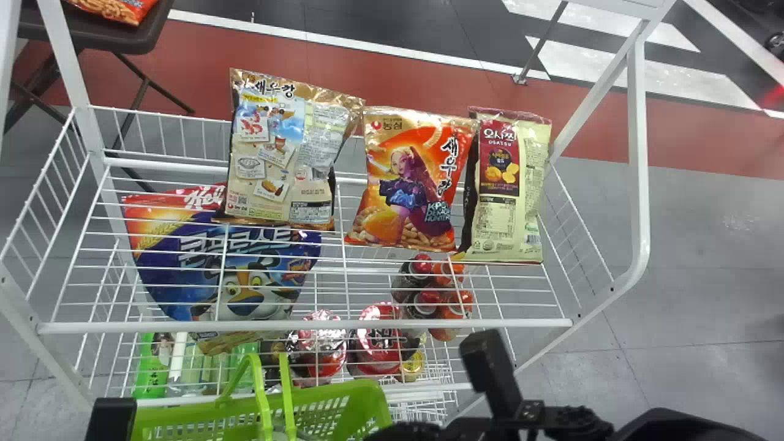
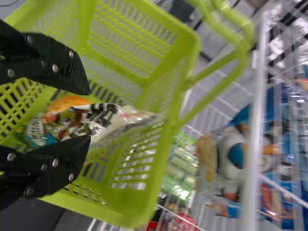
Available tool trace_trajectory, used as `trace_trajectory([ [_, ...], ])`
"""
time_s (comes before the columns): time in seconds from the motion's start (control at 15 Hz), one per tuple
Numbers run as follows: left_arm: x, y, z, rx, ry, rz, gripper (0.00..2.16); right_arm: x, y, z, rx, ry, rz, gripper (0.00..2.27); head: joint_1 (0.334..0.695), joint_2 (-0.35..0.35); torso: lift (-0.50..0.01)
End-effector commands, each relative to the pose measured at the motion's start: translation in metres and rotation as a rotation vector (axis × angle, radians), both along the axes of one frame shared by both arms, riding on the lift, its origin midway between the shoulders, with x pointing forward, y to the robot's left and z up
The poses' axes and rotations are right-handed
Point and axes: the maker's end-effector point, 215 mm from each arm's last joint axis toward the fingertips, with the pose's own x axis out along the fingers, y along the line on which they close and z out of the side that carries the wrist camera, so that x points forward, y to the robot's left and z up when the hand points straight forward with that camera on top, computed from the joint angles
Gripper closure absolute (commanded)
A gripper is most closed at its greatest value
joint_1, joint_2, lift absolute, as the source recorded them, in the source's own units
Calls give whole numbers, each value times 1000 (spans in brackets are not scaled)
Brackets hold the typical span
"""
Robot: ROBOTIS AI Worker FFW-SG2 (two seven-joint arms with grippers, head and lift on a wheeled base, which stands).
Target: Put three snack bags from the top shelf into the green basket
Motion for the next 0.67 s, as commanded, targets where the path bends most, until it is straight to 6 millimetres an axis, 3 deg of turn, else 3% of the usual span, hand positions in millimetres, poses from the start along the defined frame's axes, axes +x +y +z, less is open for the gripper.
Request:
trace_trajectory([
  [0.0, 0, 0, -1, 2, 2, 1, 2145, 50, -1, 58, 99, -261, -61, 73, 695, -350, -50],
  [0.2, -1, 0, -3, 4, 5, 3, 2145, 93, -6, 109, 145, -533, -118, 87, 695, -350, -50],
  [0.33, -5, -4, -5, 12, 8, -9, 2145, 120, 1, 143, 145, -753, -187, 87, 695, -350, -50],
  [0.6, -10, -9, -12, 42, 10, -28, 2145, 151, 34, 149, 72, -880, -357, 87, 695, -350, -50],
])
